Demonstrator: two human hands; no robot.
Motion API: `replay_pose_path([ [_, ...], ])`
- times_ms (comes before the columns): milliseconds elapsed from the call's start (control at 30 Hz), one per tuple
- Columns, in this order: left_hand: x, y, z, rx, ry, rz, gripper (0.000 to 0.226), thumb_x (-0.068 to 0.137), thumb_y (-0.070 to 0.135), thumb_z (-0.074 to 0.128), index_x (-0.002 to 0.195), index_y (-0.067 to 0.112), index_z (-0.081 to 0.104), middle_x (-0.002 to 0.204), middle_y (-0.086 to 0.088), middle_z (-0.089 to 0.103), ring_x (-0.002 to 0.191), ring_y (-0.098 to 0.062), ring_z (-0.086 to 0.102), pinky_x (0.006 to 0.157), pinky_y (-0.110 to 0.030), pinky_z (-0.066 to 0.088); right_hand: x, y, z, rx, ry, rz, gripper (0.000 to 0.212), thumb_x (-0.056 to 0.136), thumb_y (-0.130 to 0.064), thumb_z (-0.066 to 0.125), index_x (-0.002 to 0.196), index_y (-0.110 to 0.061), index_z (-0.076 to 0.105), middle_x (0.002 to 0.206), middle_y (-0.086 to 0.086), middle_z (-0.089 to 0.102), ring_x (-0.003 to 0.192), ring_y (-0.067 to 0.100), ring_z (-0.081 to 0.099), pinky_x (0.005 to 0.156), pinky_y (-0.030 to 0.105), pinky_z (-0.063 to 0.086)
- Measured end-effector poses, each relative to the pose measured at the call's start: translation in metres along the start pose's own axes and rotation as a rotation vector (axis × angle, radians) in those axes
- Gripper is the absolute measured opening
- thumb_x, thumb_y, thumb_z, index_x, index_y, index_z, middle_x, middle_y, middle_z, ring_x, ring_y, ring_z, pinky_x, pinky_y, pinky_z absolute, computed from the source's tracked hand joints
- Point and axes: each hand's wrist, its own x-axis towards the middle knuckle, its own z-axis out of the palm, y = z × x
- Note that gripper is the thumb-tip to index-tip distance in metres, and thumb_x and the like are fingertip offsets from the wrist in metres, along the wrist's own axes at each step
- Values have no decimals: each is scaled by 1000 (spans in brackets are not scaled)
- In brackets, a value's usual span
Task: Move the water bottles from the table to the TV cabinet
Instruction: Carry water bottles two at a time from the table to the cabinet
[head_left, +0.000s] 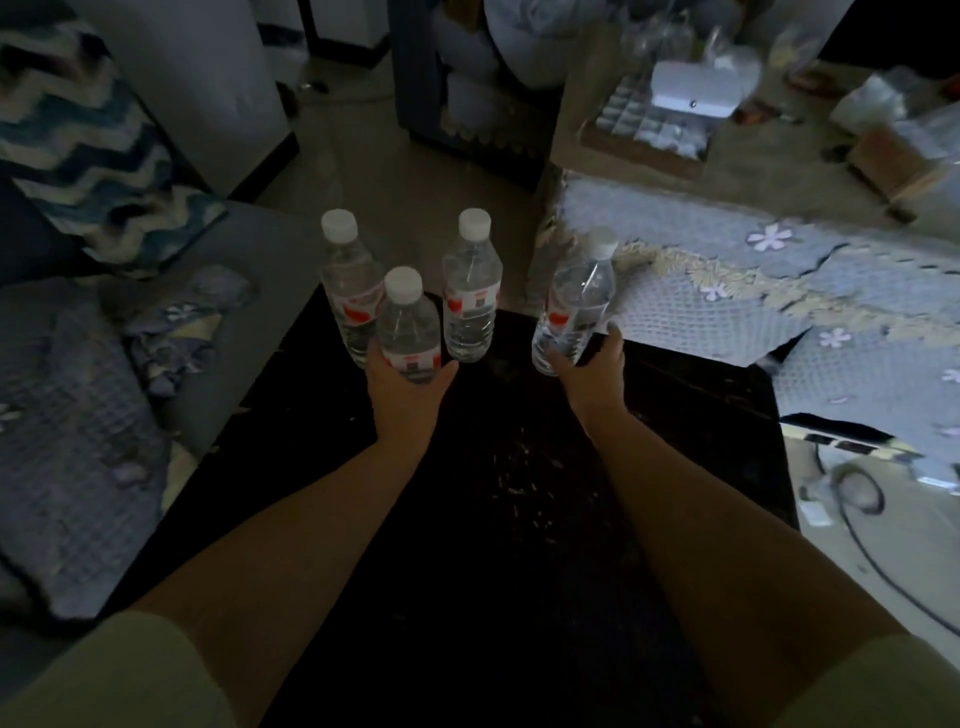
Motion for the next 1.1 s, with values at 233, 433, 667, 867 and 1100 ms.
replay_pose_path([
  [233,31,-13,17,7,28,116,76,75,20,79,137,22,36,115,11,53,100,2,52,75,2,37,58,-2,36,246,147,-110,88,74,-21,80,145,-14,28,134,10,52,118,25,55,93,39,51],
  [433,25,-13,15,88,-103,310,59,70,25,78,109,48,41,101,33,54,95,21,52,79,2,39,57,6,26,153,116,-130,70,73,-32,81,128,-15,41,104,-1,59,92,16,60,74,25,47],
  [667,-5,-18,8,184,-319,319,61,64,47,71,118,26,53,106,16,59,95,5,56,82,-5,41,-11,26,1,110,77,-83,67,71,-33,84,122,-16,44,107,-1,63,93,14,62,80,27,50],
  [867,-63,-16,-18,217,-462,317,53,62,41,75,106,45,48,98,18,62,92,4,60,74,-7,44,-87,45,-22,78,76,-16,59,69,-38,83,107,-33,38,91,-14,58,81,3,59,64,15,43],
  [1100,-122,-24,-61,186,-529,286,72,61,24,82,98,70,41,90,24,60,87,17,57,67,3,41,-185,69,-41,91,130,68,60,70,-35,83,110,-34,39,97,-13,61,89,8,64,75,29,54],
])
